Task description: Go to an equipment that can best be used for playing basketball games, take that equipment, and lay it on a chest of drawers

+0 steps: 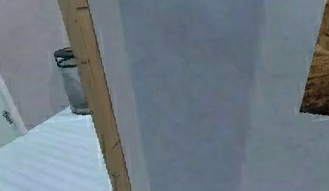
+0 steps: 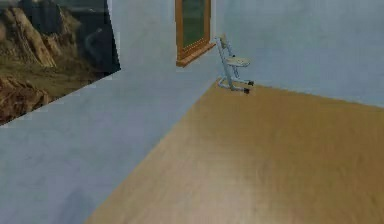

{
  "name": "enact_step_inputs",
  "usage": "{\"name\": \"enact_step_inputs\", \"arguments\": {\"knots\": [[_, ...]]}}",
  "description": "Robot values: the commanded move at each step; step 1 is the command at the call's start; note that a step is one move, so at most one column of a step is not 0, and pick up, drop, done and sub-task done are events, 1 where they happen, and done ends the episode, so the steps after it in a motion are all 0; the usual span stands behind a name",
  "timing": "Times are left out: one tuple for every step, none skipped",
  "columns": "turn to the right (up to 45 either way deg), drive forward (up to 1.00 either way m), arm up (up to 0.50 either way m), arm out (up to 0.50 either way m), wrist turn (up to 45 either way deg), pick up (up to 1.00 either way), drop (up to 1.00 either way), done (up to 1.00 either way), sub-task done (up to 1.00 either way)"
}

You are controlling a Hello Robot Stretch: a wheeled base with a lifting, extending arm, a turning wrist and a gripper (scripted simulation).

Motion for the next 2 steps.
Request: {"name": "enact_step_inputs", "arguments": {"knots": [[-45.0,0.00,0.00,0.00,0.0,0.00,0.00,0.00,0.00],[0.0,0.60,0.00,0.00,0.0,0.00,0.00,0.00,0.00]]}}
